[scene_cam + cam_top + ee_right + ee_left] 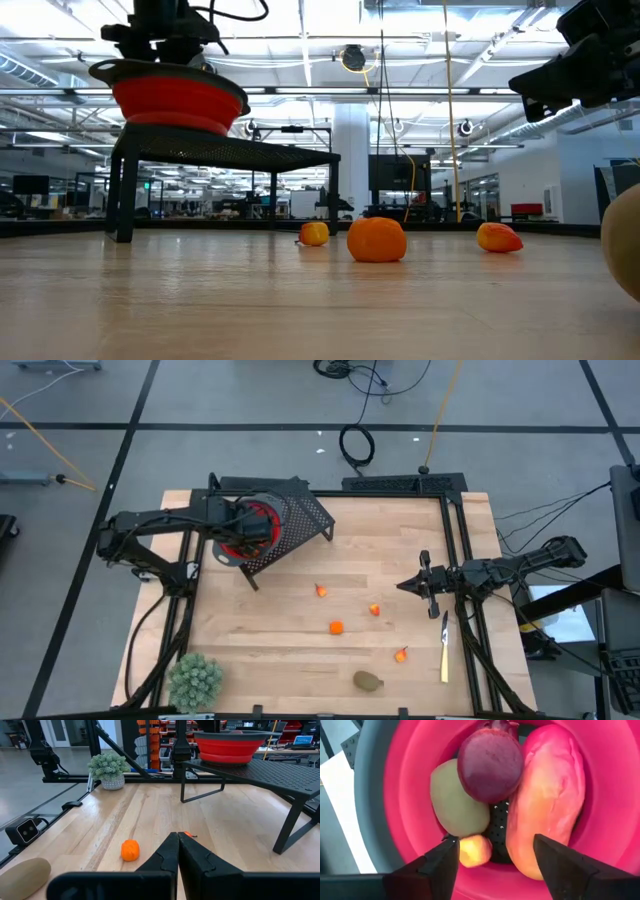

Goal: Pick & Place Fruit
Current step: Put the peach into the red strainer bowl on the shelf

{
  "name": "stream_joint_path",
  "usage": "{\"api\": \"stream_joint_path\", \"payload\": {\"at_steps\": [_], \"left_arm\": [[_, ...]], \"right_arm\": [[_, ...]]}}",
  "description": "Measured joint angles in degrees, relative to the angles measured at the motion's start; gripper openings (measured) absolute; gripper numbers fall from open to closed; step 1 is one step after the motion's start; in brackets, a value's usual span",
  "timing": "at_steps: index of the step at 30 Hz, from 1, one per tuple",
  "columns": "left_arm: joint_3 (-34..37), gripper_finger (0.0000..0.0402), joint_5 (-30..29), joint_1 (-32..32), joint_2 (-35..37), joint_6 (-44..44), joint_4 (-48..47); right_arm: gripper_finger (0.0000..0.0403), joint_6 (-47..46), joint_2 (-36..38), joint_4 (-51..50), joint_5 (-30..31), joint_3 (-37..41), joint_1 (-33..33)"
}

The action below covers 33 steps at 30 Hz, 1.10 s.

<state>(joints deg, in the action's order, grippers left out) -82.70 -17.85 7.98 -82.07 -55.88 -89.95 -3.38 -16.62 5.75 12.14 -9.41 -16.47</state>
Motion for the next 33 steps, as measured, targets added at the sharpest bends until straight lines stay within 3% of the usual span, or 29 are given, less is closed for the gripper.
{"api": "stream_joint_path", "payload": {"at_steps": [12, 26, 33], "left_arm": [[-0.52, 0.0251, 2.99, -5.15, 0.01, -3.11, -0.17], [-12.69, 0.0243, -6.63, -13.02, 0.05, -4.33, 0.11], [-14.56, 0.0243, -11.14, -18.35, 0.05, -2.60, 3.74]], "right_arm": [[0.0000, 0.00, 0.00, 0.01, -0.02, 0.00, 0.00], [0.0000, -1.05, 0.00, 0.01, -0.24, 0.00, -0.01], [0.0000, -3.41, 0.00, 0.03, -0.39, 0.00, -0.02]]}}
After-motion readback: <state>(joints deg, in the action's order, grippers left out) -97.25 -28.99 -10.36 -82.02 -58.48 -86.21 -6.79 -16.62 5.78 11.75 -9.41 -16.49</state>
